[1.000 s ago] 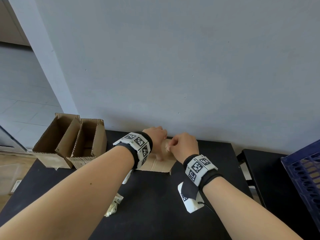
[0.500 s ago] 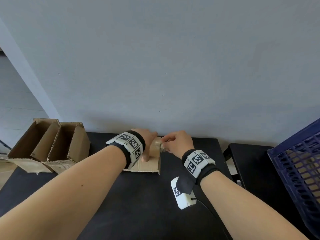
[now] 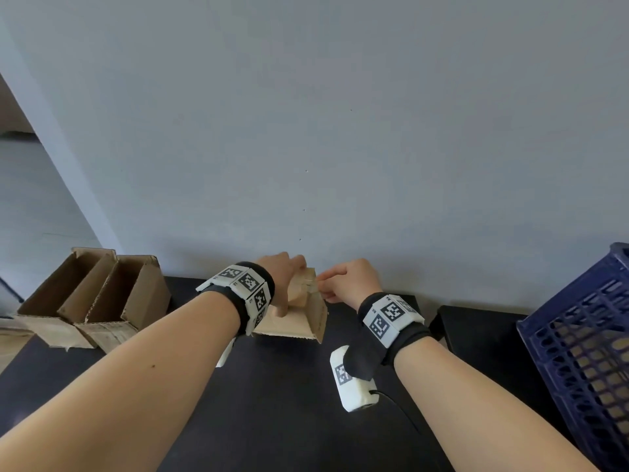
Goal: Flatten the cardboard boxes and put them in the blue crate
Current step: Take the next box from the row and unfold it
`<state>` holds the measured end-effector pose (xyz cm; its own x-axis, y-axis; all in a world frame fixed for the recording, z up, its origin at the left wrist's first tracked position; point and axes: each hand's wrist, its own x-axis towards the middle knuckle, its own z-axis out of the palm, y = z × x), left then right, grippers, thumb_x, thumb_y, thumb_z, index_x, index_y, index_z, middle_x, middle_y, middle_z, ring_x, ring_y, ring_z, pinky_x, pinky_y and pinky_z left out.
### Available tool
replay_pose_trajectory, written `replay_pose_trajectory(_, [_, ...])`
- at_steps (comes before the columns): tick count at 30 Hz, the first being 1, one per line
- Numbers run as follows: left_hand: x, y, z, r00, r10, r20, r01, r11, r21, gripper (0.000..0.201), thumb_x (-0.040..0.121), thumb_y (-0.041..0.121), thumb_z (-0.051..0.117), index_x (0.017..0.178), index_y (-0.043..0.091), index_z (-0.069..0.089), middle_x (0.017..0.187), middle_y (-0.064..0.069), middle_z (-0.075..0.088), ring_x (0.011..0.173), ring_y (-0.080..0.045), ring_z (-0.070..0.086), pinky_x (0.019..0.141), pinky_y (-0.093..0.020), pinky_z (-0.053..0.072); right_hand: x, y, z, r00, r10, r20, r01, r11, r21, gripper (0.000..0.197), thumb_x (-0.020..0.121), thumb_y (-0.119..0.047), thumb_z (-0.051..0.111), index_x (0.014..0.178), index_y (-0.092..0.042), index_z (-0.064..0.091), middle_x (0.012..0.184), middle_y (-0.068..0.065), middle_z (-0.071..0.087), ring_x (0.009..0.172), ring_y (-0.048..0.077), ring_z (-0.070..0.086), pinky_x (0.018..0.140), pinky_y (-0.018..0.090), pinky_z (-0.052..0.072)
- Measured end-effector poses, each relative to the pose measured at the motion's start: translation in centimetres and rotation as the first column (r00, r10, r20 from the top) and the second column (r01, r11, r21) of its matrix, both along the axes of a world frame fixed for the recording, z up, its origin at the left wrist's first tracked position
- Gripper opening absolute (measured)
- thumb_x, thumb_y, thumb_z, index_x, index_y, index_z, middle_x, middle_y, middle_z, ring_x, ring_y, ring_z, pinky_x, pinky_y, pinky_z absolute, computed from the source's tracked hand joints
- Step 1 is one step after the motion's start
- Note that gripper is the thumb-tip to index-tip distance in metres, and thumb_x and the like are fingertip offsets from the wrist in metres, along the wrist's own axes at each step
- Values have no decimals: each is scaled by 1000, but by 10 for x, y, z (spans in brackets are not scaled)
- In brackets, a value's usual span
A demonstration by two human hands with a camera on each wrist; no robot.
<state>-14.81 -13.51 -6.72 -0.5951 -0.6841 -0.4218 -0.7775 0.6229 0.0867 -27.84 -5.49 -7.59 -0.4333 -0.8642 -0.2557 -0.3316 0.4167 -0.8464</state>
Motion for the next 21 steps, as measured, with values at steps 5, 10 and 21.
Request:
replay_pose_trajectory(5, [-8, 5, 1, 1000, 10, 22, -10, 999, -38, 94, 62, 21, 83, 138, 27, 29, 122, -4, 45, 105, -26, 55, 85, -40, 52, -7, 4, 6, 1000, -6, -16, 7, 1000, 21, 18, 76, 0, 67, 66, -15, 71, 67, 5, 72, 63, 18, 70, 65, 25, 59])
replay_pose_trajectory(10, [-6, 4, -2, 999, 42, 17, -41, 998, -36, 93, 63, 14, 82, 139, 24, 28, 123, -5, 44, 104, -28, 55, 83, -38, 52, -29, 12, 6, 997, -49, -51, 51, 998, 33, 23, 79, 1, 65, 63, -15, 71, 64, 2, 70, 63, 19, 70, 61, 23, 58])
replay_pose_trajectory(21, [-2, -3, -15, 992, 122, -7, -122, 992, 30, 97, 67, 16, 79, 144, 25, 22, 129, -4, 44, 114, -26, 51, 88, -36, 49, -84, 27, -1, 962, -170, -215, 185, 981, 51, 30, 74, -7, 65, 53, -28, 66, 79, 2, 73, 83, 22, 70, 86, 34, 56])
